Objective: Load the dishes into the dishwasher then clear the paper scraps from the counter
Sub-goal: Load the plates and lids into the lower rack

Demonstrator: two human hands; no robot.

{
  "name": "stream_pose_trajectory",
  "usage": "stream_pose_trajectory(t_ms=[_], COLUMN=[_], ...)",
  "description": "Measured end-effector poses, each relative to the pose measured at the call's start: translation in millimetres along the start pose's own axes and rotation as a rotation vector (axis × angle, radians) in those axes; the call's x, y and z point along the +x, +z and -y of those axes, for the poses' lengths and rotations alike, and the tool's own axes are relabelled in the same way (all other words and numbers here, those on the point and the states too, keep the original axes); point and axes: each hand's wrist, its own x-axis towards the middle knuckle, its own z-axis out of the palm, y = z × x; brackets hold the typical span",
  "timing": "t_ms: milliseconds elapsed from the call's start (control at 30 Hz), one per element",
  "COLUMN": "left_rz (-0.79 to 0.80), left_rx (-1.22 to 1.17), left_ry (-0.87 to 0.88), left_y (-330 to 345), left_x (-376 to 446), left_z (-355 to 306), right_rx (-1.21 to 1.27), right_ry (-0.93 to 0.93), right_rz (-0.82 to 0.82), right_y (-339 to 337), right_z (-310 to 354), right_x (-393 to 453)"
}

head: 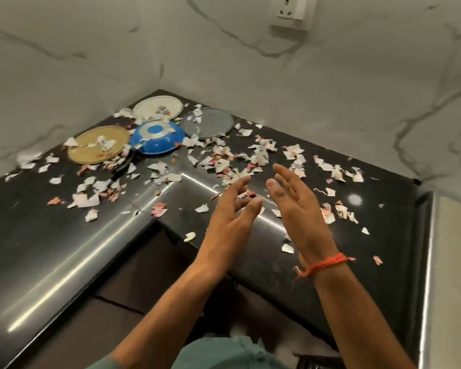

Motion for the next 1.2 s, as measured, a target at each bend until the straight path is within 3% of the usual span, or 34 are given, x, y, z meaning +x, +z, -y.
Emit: stream_pose_trajectory(t_ms=[467, 833, 1200], left_rz=[-0.181, -0.199, -0.372], left_rx=[-0.025, -0.094, -0.215], left_ry=[-0.064, -0.059, -0.146], left_y=[-72, -165, -231], left_x=[-1, 55, 68], left_z=[19, 45, 80], right_rx=[0.084, -0.021, -0.171], right_ry=[0.014, 0.032, 0.097], right_rz=[0.203, 0.256, 0.354], right_y=[83, 174, 240], right_z=[1, 1, -21], right_x=[19, 66, 83])
